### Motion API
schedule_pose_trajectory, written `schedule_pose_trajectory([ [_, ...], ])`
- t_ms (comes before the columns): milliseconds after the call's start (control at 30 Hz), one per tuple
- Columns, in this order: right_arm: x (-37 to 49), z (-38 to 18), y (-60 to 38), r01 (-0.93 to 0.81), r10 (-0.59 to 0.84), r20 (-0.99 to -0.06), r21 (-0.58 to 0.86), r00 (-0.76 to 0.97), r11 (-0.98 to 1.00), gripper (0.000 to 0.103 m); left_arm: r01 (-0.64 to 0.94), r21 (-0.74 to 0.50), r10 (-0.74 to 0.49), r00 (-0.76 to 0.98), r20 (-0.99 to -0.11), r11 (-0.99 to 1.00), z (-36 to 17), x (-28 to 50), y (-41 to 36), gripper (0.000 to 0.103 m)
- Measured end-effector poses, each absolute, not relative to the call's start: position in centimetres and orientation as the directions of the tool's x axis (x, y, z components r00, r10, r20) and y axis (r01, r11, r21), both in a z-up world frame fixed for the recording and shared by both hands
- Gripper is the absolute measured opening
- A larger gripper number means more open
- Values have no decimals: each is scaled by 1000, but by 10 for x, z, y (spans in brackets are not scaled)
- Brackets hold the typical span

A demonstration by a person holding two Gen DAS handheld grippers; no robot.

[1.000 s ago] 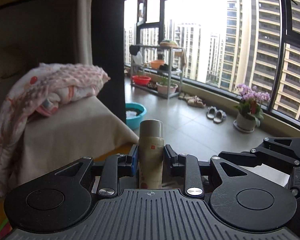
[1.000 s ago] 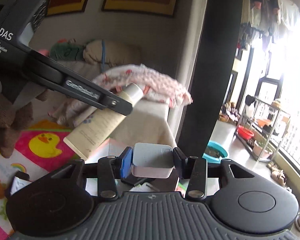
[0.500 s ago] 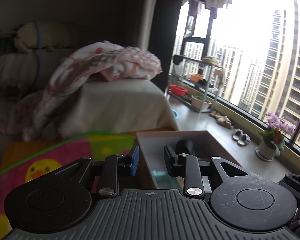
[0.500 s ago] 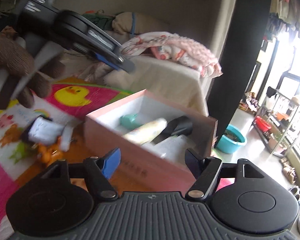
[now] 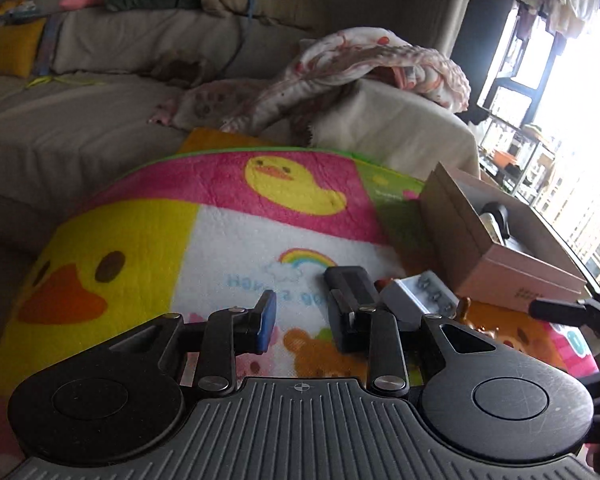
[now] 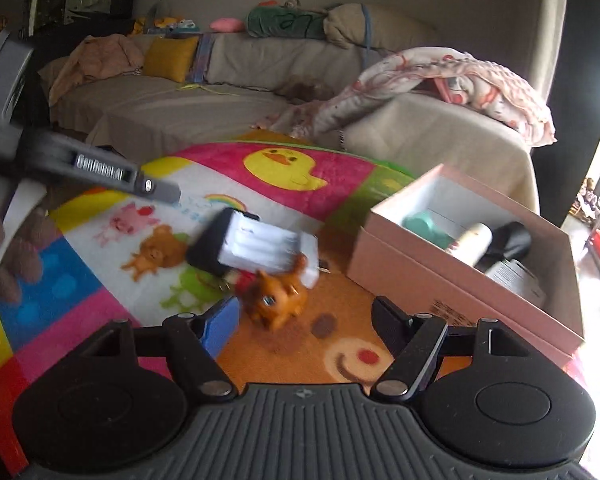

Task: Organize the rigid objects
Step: 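Grasp the red lighter with the left gripper while the right moves over the battery holder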

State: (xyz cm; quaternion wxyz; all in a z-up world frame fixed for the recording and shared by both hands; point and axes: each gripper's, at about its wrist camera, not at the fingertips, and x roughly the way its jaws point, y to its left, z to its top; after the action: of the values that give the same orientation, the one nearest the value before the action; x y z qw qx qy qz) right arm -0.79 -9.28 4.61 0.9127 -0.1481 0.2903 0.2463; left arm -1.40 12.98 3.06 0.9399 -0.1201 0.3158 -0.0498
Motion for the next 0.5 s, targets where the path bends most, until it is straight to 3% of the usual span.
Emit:
schedule_pose_trajectory([
  [200,20,41,-49,-558,371,-609,-145,701,817,71,-7,-187,-109,791,-603,982,29,-14,124,32],
  [433,28,31,-17,-621,396,-649,-153,650,769,15,19,-240,-165,779,-605,971,22,-12,123,32],
  [500,19,33,-24,-621,385,-649,-173,656,765,13,32,-254,-183,778,-601,967,21,-14,122,31],
])
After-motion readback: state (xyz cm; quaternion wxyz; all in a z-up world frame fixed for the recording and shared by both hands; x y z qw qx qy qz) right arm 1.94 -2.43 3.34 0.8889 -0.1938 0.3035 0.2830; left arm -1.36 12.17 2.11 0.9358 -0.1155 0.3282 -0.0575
